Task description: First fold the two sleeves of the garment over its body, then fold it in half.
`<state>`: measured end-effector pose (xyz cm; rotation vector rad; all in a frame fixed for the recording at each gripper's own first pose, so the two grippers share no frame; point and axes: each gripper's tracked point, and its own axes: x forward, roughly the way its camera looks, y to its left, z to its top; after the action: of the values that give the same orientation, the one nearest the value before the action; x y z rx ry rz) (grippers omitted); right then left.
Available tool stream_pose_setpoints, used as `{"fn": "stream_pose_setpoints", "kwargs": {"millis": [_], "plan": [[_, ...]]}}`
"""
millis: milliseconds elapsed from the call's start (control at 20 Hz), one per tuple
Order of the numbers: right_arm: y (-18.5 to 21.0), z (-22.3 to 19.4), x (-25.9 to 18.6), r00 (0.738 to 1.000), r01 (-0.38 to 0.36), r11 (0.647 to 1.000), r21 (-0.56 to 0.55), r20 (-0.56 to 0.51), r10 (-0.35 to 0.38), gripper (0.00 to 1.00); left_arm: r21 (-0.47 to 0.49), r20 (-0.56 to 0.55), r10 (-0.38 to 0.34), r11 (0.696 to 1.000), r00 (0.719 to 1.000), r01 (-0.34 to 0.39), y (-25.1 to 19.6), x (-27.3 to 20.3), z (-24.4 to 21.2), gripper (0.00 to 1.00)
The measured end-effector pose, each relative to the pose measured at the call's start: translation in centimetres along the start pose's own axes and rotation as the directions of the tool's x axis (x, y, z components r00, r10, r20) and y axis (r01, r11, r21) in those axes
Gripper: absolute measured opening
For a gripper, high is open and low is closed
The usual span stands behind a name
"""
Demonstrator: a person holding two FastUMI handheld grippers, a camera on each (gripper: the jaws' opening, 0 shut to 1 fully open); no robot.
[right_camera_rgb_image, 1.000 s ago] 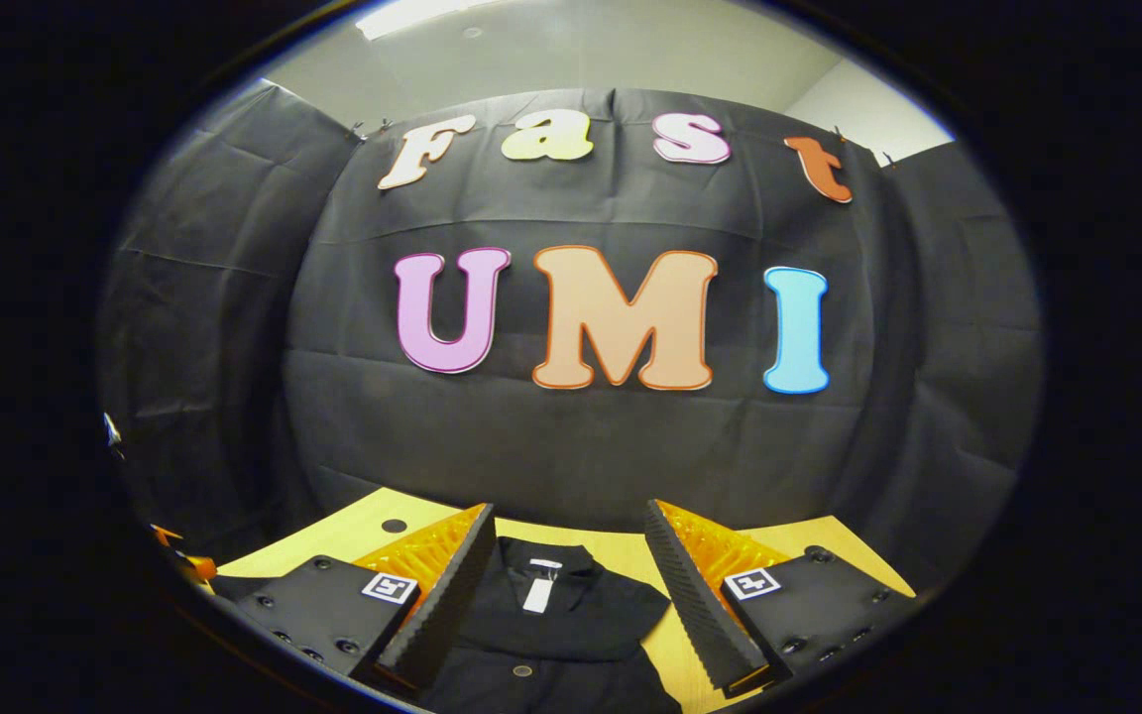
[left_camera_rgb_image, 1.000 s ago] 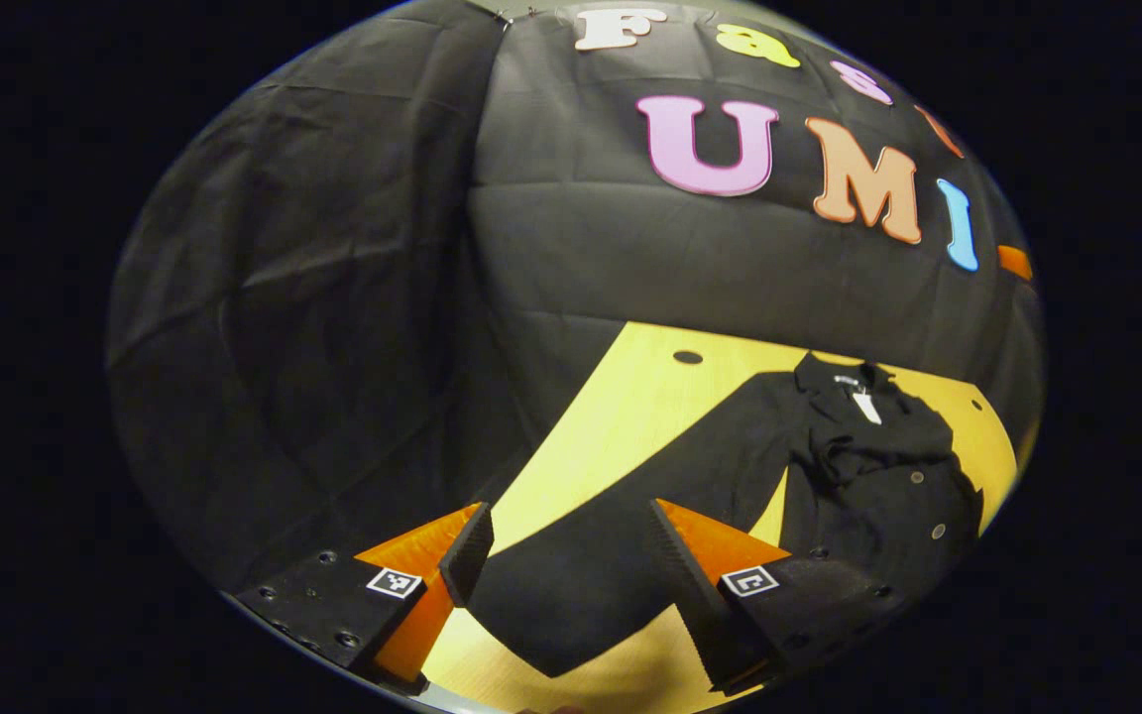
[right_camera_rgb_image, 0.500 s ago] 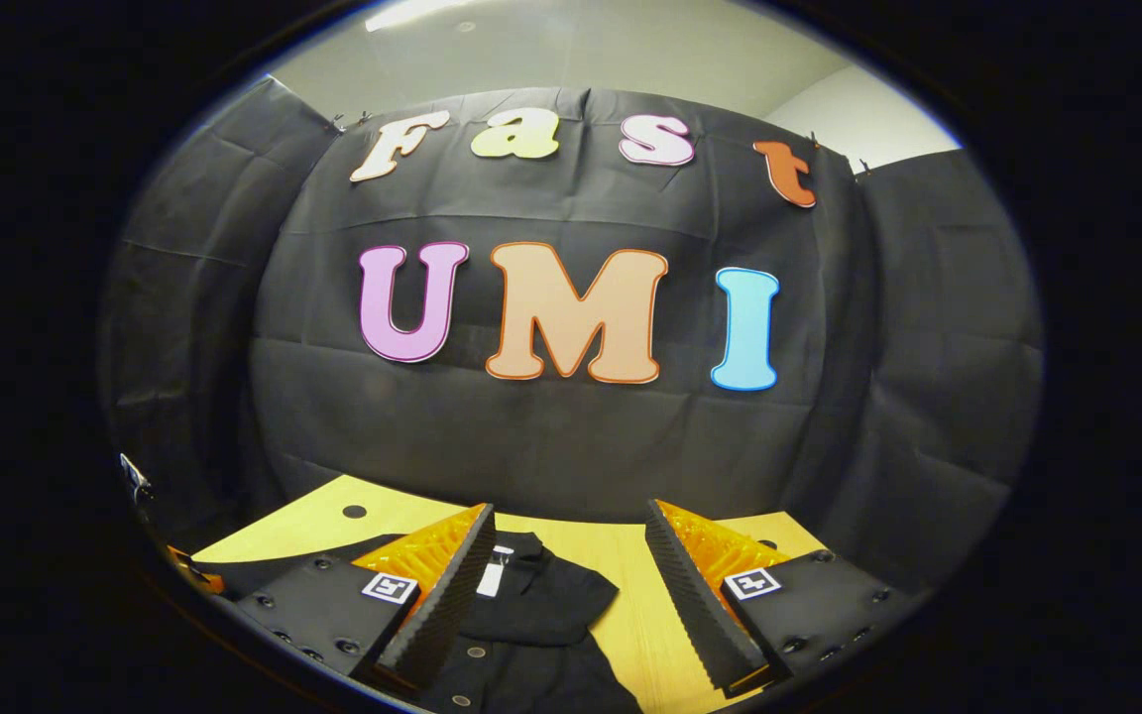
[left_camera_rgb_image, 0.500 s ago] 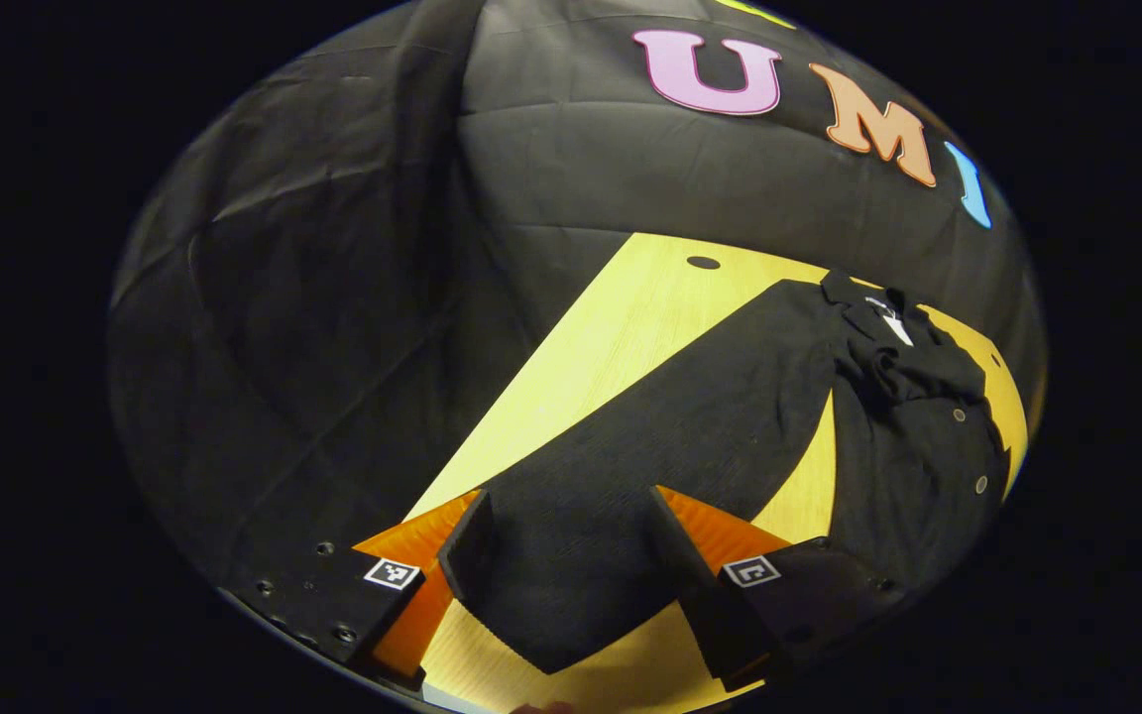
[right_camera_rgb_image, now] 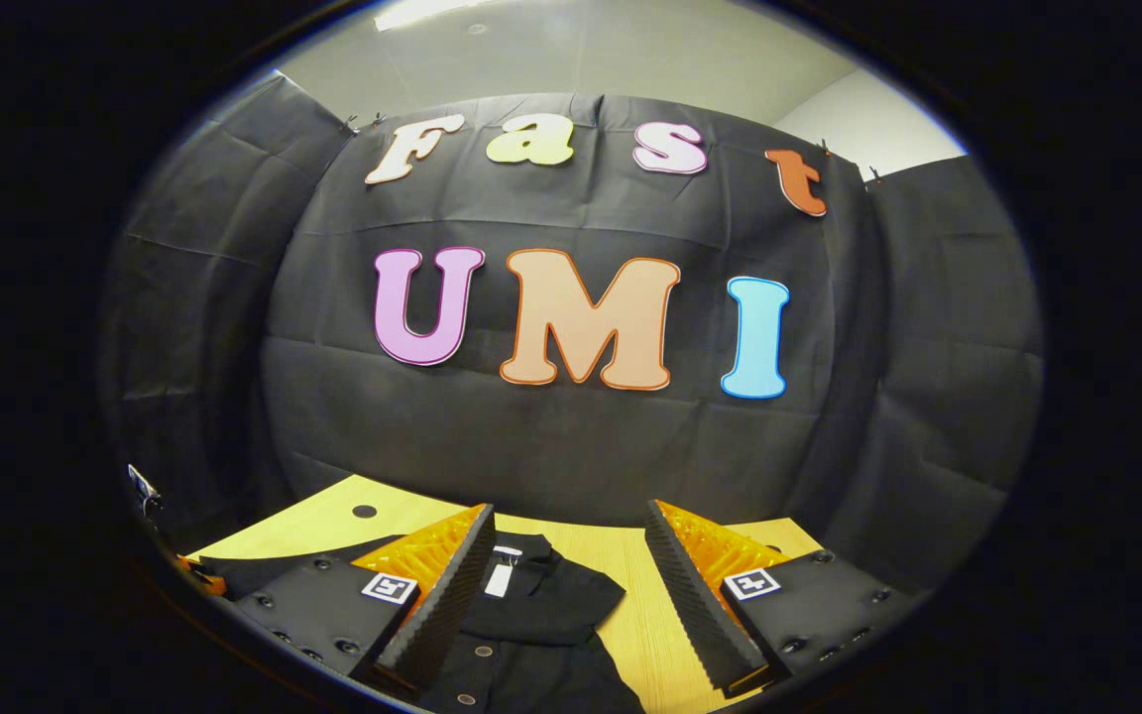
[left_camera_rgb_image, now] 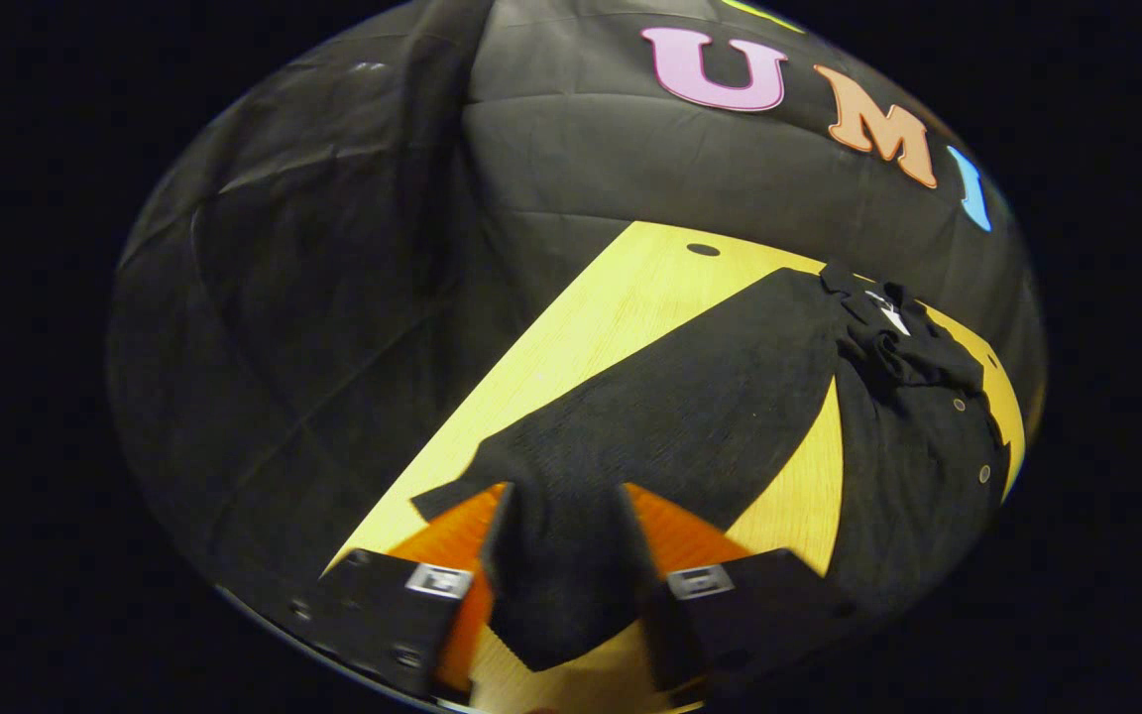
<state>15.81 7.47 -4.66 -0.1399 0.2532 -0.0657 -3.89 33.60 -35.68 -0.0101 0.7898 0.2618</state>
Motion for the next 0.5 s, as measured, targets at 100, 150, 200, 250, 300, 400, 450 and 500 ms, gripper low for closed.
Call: {"fn": "stream_pose_setpoints", "kwargs": {"millis": [100, 150, 200, 250, 300, 400, 450, 500], "plan": [[-0.3, 0.0, -0.2, 1.000, 0.004, 1.000, -0.001, 0.000, -0.004, 0.96, 0.013, -0.002, -0.003, 1.000, 1.000, 0.003, -0.6, -0.2, -0.1, 0.28], [-0.5, 0.1, -0.3, 1.000, 0.005, 1.000, 0.000, 0.000, -0.005, 0.96, 0.017, -0.017, 0.000, 1.000, 1.000, 0.000, -0.9, 0.1, 0.0, 0.09], [-0.8, 0.0, -0.4, 1.000, 0.008, 1.000, 0.000, -0.001, -0.008, 0.96, 0.032, -0.047, 0.003, 0.999, 0.999, -0.001, -0.9, 0.2, -0.1, 0.04], [-0.9, 0.0, -0.5, 1.000, 0.007, 1.000, 0.001, 0.001, -0.007, 0.96, 0.030, -0.066, -0.001, 1.000, 0.998, 0.003, -0.8, -0.1, -0.3, 0.00], [-1.1, -0.1, -0.7, 1.000, 0.008, 1.000, 0.001, 0.001, -0.008, 0.96, 0.001, -0.061, -0.019, 1.000, 0.998, 0.019, -1.2, -0.3, 0.2, 0.00], [-1.5, -0.3, -1.1, 1.000, 0.010, 1.000, -0.002, 0.001, -0.010, 0.96, -0.052, -0.058, -0.043, 0.998, 0.997, 0.040, -1.4, -1.1, 1.6, 0.00], [-1.7, -0.2, -1.3, 1.000, 0.011, 1.000, -0.006, 0.004, -0.011, 0.96, -0.060, -0.044, -0.042, 0.997, 0.998, 0.039, -1.4, -1.3, 1.9, 0.00], [-1.9, -0.4, -1.4, 1.000, 0.011, 1.000, -0.008, 0.003, -0.011, 0.96, -0.059, -0.026, -0.045, 0.997, 0.999, 0.044, -1.8, -1.4, 2.9, 0.00]]}}
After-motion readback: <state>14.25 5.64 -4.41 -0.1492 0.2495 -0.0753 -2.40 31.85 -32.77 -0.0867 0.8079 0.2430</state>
